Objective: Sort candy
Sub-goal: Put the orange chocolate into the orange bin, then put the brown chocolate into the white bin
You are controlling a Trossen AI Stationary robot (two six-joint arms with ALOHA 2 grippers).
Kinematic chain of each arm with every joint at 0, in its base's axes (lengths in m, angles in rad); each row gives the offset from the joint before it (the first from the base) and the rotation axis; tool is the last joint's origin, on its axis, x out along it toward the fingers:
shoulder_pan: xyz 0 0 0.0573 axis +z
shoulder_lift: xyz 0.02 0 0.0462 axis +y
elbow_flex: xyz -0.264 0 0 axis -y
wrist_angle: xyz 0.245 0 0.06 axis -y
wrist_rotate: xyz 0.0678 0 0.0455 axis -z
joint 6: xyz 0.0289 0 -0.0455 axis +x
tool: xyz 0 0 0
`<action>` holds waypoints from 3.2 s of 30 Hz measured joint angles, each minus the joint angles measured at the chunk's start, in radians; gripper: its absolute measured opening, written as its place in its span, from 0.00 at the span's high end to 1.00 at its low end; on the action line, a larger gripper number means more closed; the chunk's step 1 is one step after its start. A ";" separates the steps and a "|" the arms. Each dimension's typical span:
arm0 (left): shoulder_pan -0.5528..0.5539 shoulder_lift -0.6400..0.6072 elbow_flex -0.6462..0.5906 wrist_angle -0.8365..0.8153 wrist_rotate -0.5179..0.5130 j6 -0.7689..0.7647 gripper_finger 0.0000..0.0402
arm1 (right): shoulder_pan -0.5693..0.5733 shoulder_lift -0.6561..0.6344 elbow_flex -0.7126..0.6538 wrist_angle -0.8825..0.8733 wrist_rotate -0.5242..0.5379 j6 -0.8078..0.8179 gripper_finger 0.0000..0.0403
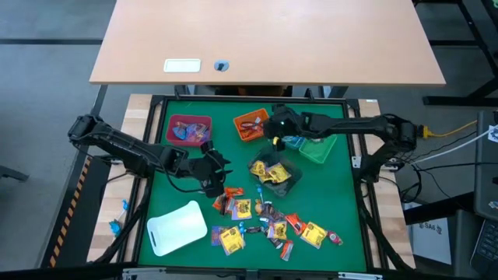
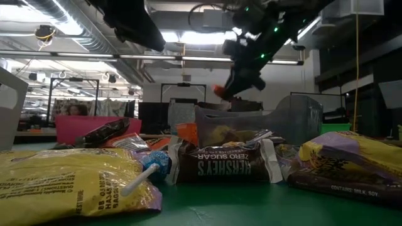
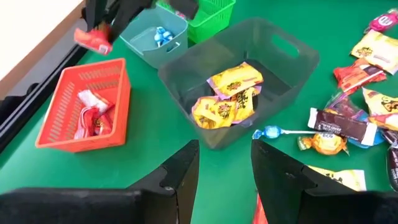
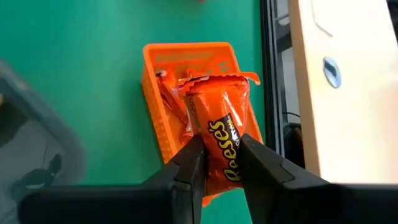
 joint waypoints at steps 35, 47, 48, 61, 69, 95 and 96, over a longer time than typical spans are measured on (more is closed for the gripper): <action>0.080 0.019 0.000 -0.577 0.173 -0.830 0.66 | -0.031 0.140 0.001 0.234 0.141 -0.041 0.42; 0.080 0.158 0.000 -0.557 0.210 -0.921 0.66 | -0.032 0.138 0.001 0.234 0.135 -0.041 0.42; 0.080 0.173 0.000 -0.552 0.227 -0.921 0.66 | -0.032 0.138 0.001 0.234 0.132 -0.041 0.42; 0.080 0.355 0.000 -0.452 0.288 -0.921 0.66 | -0.032 0.138 0.001 0.233 0.131 -0.040 0.42; 0.079 0.398 0.000 -0.446 0.288 -0.920 0.68 | -0.032 0.138 0.001 0.233 0.131 -0.040 0.42; 0.080 0.374 0.127 -0.484 0.319 -0.741 0.93 | 0.014 -0.171 0.001 -0.109 0.210 0.069 0.42; 0.080 0.371 0.144 -0.503 0.324 -0.718 0.93 | 0.024 -0.186 0.001 -0.131 0.209 0.080 0.42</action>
